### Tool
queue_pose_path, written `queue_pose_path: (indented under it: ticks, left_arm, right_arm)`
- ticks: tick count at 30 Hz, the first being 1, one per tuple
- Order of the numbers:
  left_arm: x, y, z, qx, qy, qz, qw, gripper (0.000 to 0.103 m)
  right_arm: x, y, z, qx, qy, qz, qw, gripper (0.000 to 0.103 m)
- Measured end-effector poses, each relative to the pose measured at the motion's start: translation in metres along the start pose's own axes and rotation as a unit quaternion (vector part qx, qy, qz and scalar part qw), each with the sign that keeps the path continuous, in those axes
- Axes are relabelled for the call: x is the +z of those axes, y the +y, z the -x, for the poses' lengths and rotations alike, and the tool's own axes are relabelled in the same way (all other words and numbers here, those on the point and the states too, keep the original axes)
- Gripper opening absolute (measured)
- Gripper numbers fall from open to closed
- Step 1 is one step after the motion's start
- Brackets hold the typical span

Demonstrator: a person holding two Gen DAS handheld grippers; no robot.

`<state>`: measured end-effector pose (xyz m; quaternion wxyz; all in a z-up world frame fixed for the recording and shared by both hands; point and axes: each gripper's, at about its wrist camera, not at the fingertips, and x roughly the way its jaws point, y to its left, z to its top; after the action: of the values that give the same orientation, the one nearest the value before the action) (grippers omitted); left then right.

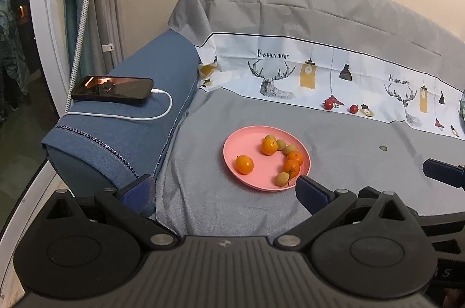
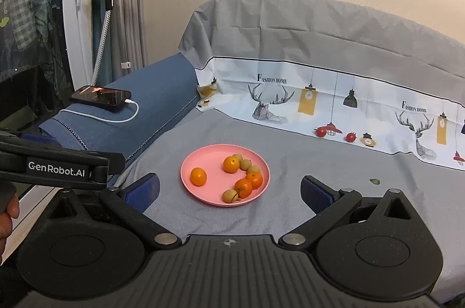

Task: Organize fruits

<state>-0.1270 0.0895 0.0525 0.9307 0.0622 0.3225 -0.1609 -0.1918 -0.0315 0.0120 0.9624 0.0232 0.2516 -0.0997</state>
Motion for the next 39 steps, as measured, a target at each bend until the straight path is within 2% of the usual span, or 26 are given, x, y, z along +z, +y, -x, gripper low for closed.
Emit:
queue_pose_path:
  ticks: [21,39]
  left_arm:
    - [-0.003,0.002,-0.007,0.000,0.017,-0.002,0.9999,0.103]
    - [0.001,-0.001,-0.034,0.000,0.046,-0.012,0.9989,0.103]
  right_arm:
    - [-0.005,-0.008,-0.009,-0.003,0.017,-0.025,1.000,0.102]
    - [-0.008,-0.016,-0.029,-0.008,0.040,-0.042,0.998,0.102]
